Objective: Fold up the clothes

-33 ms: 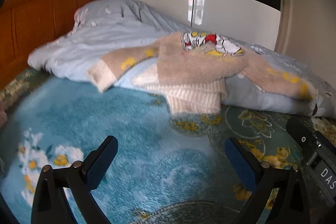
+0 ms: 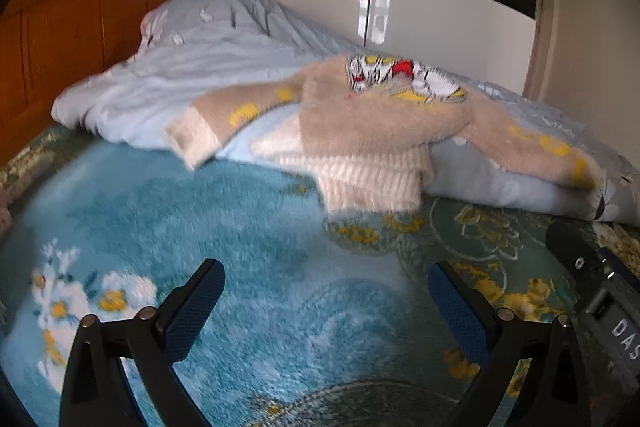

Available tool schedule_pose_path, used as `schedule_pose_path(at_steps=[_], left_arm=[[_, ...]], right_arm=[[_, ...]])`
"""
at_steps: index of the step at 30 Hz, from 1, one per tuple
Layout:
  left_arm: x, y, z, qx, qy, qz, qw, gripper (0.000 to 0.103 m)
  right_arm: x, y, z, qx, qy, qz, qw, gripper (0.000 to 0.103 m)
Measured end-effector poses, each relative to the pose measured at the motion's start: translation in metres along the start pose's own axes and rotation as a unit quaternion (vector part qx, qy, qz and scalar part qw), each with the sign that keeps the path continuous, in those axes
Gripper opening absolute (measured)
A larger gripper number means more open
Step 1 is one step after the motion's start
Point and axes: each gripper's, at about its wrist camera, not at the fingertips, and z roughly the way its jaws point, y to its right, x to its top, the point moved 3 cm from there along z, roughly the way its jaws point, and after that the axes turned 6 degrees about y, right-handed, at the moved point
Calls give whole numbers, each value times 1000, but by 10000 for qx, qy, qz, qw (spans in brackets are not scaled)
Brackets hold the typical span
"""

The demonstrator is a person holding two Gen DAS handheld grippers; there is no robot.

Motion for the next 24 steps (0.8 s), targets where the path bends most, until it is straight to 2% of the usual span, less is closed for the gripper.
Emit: schedule_pose_path(at_steps=[4, 7, 12, 17, 19, 24], left_arm=[[1, 3, -15, 396, 458, 548, 9967, 103], [-8, 15, -10, 535, 430, 850, 9940, 103], [-24, 41, -8, 733, 285, 1051, 9914, 103], [-30, 51, -10, 663, 185, 1043, 9922, 103], [-15, 29, -6, 378, -11, 922, 9950, 103], [-13, 25, -7, 368, -47, 868, 9955, 103]], right_arm=[[-1, 0, 1, 5, -7, 1, 10000, 90], [-1, 0, 2, 8, -12, 1, 10000, 90], [-2, -1, 3, 14, -21, 2, 10000, 90], [-2, -1, 4, 20, -36, 1, 10000, 90], [-3, 0, 5, 15, -51, 14, 10000, 90], [-5, 0, 8, 50, -128, 40, 9999, 90]])
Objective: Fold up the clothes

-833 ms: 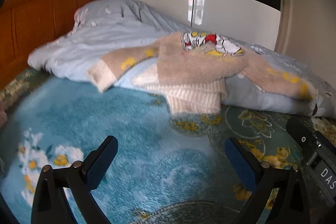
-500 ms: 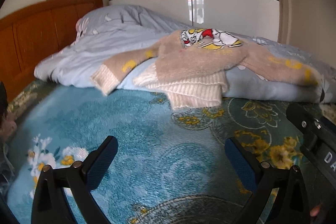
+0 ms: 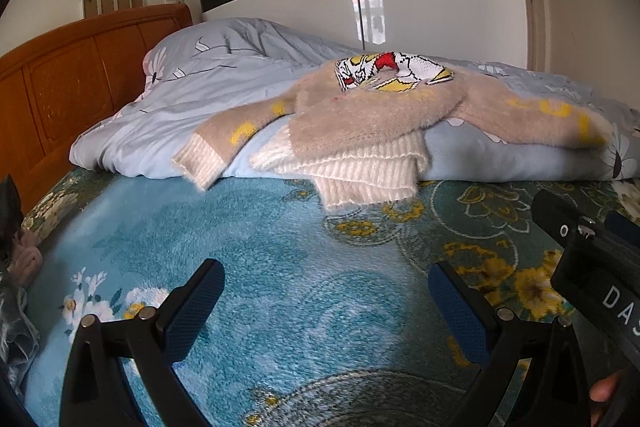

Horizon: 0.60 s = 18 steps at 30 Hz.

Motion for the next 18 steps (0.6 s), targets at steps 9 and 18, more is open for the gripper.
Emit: schedule_pose_path(at_steps=[9, 18], left_arm=[[-2, 0, 4, 7, -59, -14, 10000, 103], [-2, -2, 8, -82, -138, -138, 9998, 103]], right_arm=[[-2, -7, 1, 22, -22, -167, 9999, 103], [-2, -10, 1, 8, -28, -231, 9997, 103]])
